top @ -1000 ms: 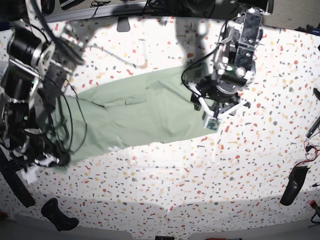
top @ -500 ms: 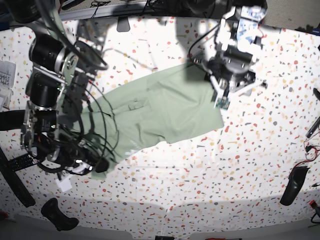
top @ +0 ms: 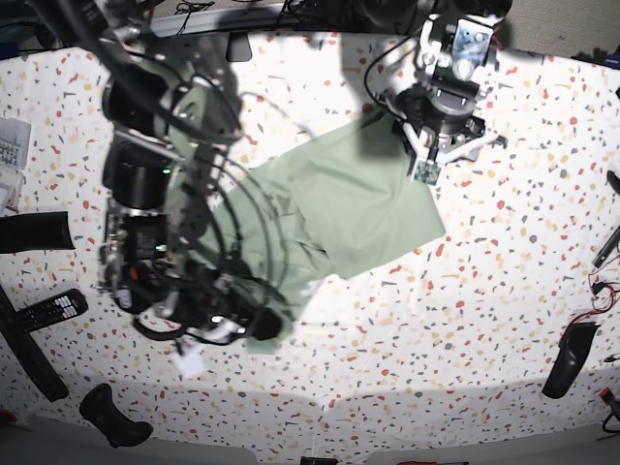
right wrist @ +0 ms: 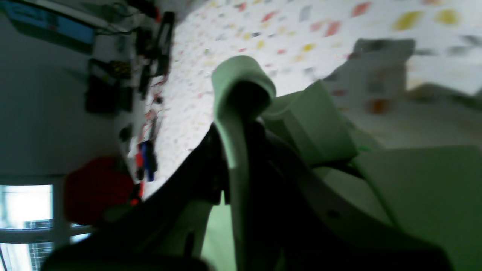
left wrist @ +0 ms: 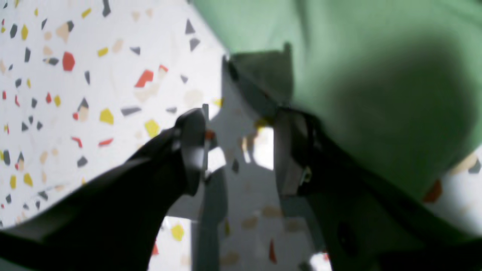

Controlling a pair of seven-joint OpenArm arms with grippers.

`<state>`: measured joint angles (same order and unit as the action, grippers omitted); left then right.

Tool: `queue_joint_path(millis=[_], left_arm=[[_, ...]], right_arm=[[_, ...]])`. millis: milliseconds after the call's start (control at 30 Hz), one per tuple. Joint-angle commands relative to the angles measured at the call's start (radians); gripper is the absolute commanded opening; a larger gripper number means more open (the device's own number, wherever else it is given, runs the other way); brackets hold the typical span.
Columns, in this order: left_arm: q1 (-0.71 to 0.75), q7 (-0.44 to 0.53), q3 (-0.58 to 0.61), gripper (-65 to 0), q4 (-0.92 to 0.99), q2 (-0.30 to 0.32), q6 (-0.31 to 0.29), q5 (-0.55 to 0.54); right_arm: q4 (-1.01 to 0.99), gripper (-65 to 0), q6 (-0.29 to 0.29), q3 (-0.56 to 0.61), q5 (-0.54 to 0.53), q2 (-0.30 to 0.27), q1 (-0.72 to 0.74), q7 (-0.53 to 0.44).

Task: Fold the T-shirt properly
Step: 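Lift the shirt with both grippers and fold it over toward the left gripper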

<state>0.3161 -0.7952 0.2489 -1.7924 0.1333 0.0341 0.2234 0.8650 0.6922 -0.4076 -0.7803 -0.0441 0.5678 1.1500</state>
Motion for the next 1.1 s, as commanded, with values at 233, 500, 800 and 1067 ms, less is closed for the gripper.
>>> queue_joint_path(millis=[233,500,800,1067], left_arm=[[-0.056,0.027,0.001,-37.4,-0.013,0.000,0.004,-0.042],[-0.056,0.069,0.001,-37.4,-0.010,0.000,0.004,-0.050],[-0.141,0.093,0.001,-37.4,0.128,-0.009,0.004,-0.105],[-0.218,0.081,0.002,-37.4,0.232,-0.059,0.003,-0.139]], right_arm=[[0.017,-65.0,0.006,0.002,-0.031,0.133,0.035,-0.012],[0.016,-65.0,0.006,0.049,-0.043,0.201,0.032,-0.012],[0.016,-65.0,-0.017,0.312,-0.063,0.201,0.033,-0.012],[0.016,-65.0,-0.029,0.571,-0.170,0.201,0.037,-0.014]])
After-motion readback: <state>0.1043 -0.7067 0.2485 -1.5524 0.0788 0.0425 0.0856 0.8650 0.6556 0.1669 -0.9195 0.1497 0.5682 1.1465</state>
